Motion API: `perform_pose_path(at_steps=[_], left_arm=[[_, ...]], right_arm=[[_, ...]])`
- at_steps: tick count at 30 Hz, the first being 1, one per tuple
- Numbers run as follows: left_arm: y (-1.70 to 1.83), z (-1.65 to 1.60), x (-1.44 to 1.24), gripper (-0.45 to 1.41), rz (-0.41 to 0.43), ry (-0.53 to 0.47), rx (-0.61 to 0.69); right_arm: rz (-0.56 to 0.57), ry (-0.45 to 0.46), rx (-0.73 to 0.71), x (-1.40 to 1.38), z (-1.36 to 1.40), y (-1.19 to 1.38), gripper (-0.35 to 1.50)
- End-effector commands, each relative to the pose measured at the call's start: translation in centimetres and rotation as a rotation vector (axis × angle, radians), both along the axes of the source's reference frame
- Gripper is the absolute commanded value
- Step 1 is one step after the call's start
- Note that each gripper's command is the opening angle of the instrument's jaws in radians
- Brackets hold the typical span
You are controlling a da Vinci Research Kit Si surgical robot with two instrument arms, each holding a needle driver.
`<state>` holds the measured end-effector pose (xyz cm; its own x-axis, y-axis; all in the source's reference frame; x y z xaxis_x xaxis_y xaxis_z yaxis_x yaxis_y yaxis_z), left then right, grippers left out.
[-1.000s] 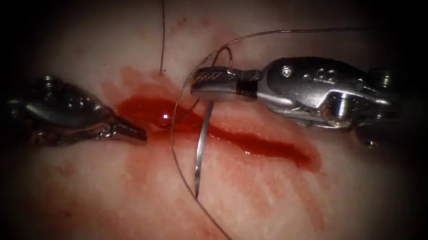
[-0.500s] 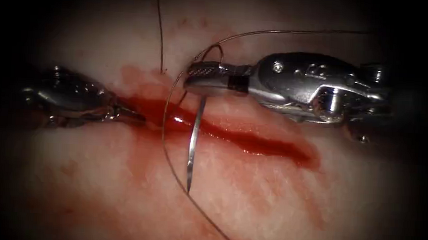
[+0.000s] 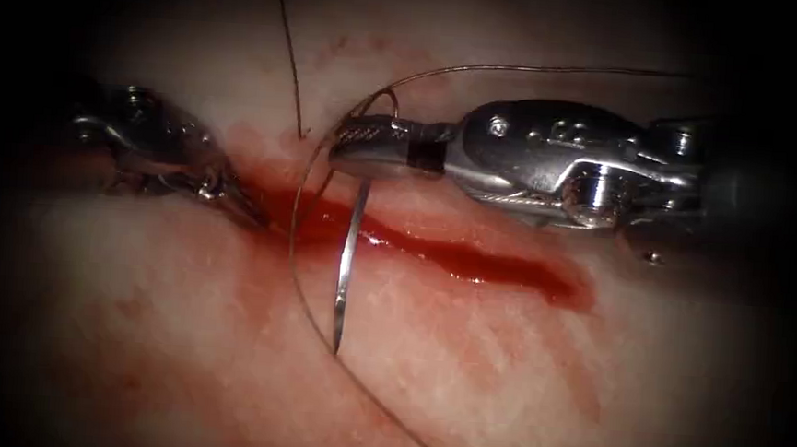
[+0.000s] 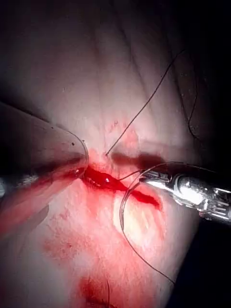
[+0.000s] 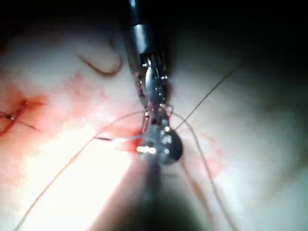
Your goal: Wound Closure
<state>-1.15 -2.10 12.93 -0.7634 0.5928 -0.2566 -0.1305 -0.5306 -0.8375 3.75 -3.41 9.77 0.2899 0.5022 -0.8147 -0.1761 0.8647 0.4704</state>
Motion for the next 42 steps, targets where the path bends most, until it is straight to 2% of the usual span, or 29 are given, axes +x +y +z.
perform_pose_path(at_steps=[1, 13, 19, 26, 28, 30, 32, 36, 42], left_arm=[[0.02, 0.08, -0.08, -0.45, 0.004, -0.002, 0.001], [-0.14, 0.25, -0.36, -0.45, 0.009, 0.005, -0.019], [-0.19, 0.28, -0.39, -0.45, 0.017, 0.011, -0.015], [-0.25, 0.30, -0.38, -0.45, 0.112, 0.033, 0.103], [-0.28, 0.31, -0.38, -0.28, 0.124, 0.017, 0.139], [-0.31, 0.32, -0.38, 0.04, 0.126, -0.005, 0.165], [-0.33, 0.30, -0.39, 0.19, 0.129, -0.020, 0.176], [-0.35, 0.22, -0.39, 0.66, 0.133, -0.040, 0.207], [-0.28, 0.10, -0.39, 0.71, 0.120, -0.061, 0.198]], right_arm=[[-0.001, 0.003, -0.002, 0.08, 0.03, -0.01, -0.35], [-0.003, 0.004, -0.001, 0.08, 0.02, -0.02, -0.35], [-0.002, 0.004, -0.001, 0.08, 0.03, -0.02, -0.35], [-0.002, 0.003, -0.001, 0.07, 0.04, 0.00, -0.35], [0.000, 0.002, -0.001, 0.07, 0.05, 0.03, -0.35], [0.002, 0.000, -0.001, 0.06, 0.07, 0.05, -0.35], [0.005, -0.002, -0.001, 0.04, 0.10, 0.09, -0.35], [0.012, -0.006, -0.001, 0.03, 0.15, 0.17, -0.35], [0.026, -0.012, 0.000, 0.07, 0.21, 0.27, -0.35]])
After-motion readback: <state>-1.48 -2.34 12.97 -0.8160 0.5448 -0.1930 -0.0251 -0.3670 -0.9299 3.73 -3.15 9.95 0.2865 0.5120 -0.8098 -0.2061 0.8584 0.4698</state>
